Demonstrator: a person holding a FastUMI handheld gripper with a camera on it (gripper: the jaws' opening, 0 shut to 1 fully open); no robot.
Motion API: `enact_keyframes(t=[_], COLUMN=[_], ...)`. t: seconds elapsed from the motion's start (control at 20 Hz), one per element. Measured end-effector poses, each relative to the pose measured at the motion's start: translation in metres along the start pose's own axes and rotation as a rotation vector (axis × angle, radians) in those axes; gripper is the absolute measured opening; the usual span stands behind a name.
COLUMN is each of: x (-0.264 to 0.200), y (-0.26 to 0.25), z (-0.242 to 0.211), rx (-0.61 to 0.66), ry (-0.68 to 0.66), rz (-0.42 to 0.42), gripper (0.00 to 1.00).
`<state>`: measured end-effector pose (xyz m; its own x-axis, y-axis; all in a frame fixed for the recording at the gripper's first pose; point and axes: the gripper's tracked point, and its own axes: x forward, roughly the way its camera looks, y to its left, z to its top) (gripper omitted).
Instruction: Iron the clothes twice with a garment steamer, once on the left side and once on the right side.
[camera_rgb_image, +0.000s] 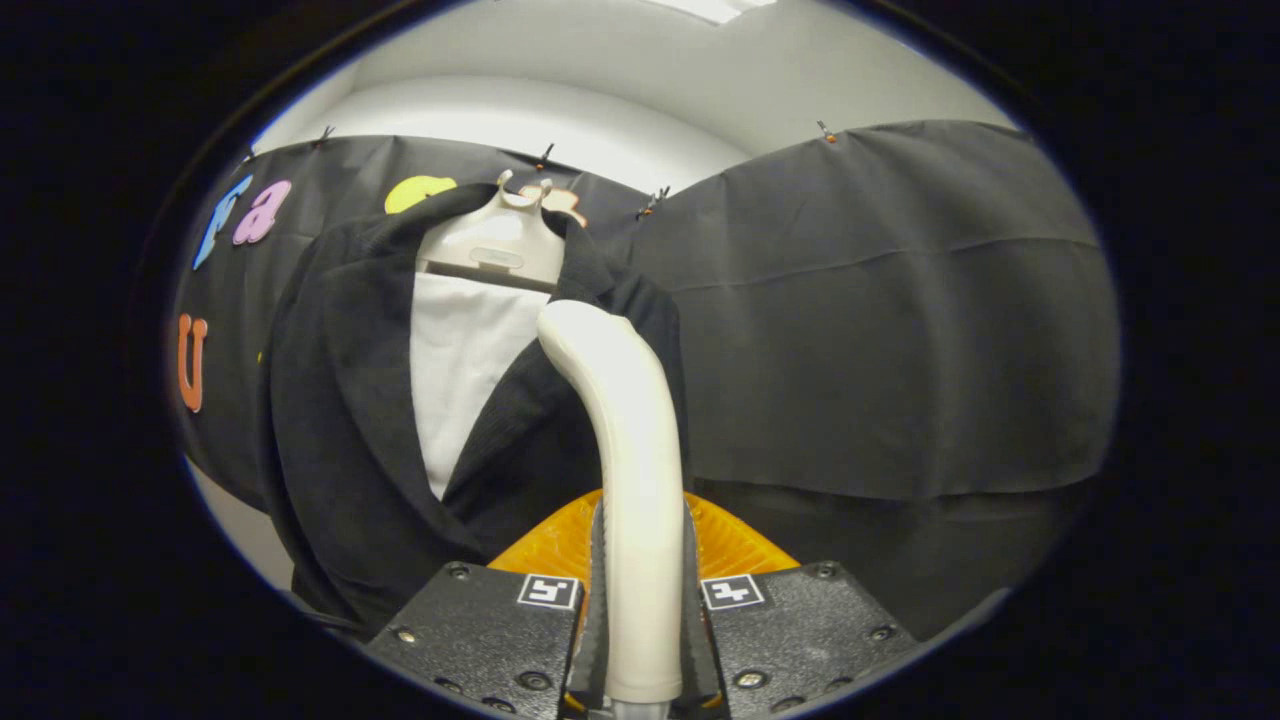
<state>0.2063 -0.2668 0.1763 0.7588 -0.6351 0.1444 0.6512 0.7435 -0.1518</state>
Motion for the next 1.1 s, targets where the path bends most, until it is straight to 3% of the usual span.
enact_keyframes(t=[1.1], x=[-0.028], y=[-0.015], z=[-0.133], rx=[-0.046], ry=[0.244], rz=[-0.055], gripper=[0.31])
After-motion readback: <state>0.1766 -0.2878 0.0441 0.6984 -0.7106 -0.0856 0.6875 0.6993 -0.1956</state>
